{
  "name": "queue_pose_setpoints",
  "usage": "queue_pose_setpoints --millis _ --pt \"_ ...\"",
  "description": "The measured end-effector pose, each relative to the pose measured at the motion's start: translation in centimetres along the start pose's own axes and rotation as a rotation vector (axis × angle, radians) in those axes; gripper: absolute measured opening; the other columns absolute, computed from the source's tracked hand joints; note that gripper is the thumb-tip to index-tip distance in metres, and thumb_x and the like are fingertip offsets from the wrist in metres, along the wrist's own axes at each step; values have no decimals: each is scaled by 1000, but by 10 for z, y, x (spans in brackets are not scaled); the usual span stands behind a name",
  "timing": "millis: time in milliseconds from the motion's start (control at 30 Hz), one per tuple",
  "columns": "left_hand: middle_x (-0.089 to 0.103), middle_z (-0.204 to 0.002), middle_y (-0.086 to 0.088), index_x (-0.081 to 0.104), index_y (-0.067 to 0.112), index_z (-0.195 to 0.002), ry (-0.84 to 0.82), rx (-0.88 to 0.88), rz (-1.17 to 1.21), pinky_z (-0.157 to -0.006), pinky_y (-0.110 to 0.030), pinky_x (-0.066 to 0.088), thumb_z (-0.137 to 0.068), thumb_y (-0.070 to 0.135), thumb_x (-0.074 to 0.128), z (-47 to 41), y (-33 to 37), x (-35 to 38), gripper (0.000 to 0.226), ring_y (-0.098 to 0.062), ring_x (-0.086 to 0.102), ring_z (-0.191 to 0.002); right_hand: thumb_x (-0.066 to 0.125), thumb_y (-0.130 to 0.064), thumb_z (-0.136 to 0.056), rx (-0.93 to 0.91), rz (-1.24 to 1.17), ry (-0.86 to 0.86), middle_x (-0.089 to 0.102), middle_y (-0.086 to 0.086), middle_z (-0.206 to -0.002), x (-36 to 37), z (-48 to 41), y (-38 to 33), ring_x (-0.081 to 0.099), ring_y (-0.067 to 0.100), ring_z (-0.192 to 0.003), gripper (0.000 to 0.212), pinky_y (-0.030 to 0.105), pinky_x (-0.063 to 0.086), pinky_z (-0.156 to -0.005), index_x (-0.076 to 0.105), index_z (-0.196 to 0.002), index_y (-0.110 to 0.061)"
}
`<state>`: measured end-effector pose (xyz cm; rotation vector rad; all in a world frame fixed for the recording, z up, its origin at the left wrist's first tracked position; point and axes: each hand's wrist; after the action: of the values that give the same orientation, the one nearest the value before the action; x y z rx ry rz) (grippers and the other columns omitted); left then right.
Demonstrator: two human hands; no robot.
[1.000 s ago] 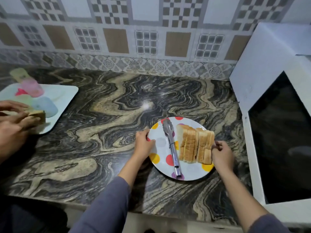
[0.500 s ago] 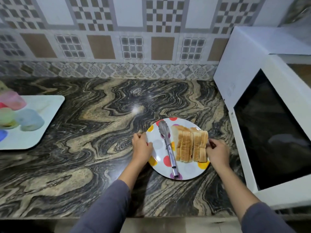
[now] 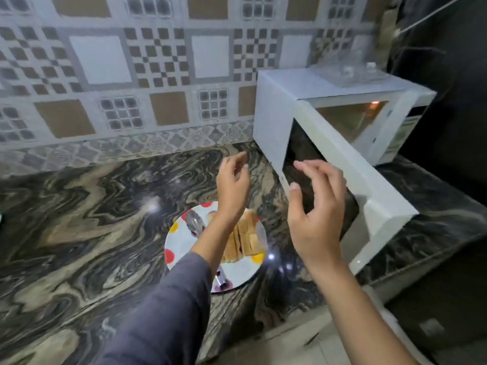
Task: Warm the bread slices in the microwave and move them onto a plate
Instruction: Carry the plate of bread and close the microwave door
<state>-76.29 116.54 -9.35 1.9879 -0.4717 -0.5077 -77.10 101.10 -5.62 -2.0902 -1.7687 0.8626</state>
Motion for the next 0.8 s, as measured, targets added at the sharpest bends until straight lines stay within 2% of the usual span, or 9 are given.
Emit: queue_pose_setpoints --millis 100,200,267,333,400,500,567,667,800 --pt "60 -111 -1 61 8 -116 -134 114 180 -92 -14 44 -94 8 48 -5 32 43 26 -9 56 -105 57 -2 -85 -173 228 122 60 11 -110 -36 -12 -9 52 20 -108 26 30 39 -96 67 -108 -5" --pt "61 -111 2 61 17 -112 -267 200 292 -96 -23 44 -95 16 46 -7 56 82 23 -11 57 -109 58 -10 -84 -115 502 105 61 6 -117 -56 -11 7 52 22 -115 29 35 34 -99 67 -111 -12" --pt "63 -110 0 64 17 -107 -335 238 309 -94 -22 44 -95 18 46 -5 63 104 22 -11 57 -109 57 -14 -83 -51 596 64 60 4 -119 -66 -7 23 50 21 -117 31 34 32 -99 66 -112 -14" --pt "64 -106 0 68 11 -101 -347 302 290 -93 -17 41 -96 17 46 -1 65 123 23 -4 56 -107 56 -16 -84 -44 589 56 62 4 -113 -75 -7 37 51 19 -110 28 31 36 -94 67 -109 -12" --pt "66 -100 1 70 8 -94 -290 374 264 -94 -15 38 -96 17 46 3 62 140 26 6 52 -106 56 -13 -84 -71 517 83 64 5 -102 -83 -11 54 53 19 -101 22 29 39 -87 69 -101 -10" --pt "68 -97 -2 70 6 -91 -187 429 235 -96 -18 38 -96 20 45 4 59 169 30 -4 55 -104 58 -6 -81 -134 419 156 66 8 -90 -99 -22 91 60 25 -87 16 24 40 -85 73 -88 -6" --pt "68 -99 -4 70 3 -93 -163 479 212 -97 -23 38 -96 19 43 5 59 189 31 -12 56 -103 59 -2 -80 -181 364 199 67 11 -87 -113 -32 122 61 24 -86 14 26 43 -85 73 -85 -3" --pt "67 -106 -6 69 4 -101 -161 568 146 -101 -30 38 -95 16 42 2 58 219 30 -15 54 -108 59 0 -82 -205 312 228 68 11 -90 -136 -52 173 59 18 -93 15 34 42 -95 73 -88 -2" --pt "65 -118 -7 66 6 -112 -140 659 -57 -109 -33 30 -93 16 42 -14 52 261 32 -21 52 -117 57 -3 -86 -184 243 230 63 3 -100 -151 -90 242 57 16 -101 17 31 33 -108 70 -97 0"
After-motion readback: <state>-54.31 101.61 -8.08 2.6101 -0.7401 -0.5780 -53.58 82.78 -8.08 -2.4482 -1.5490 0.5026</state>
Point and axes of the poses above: each hand's wrist, its own z-axis away from the middle knuckle, its own x-axis out of the palm, y = z × x
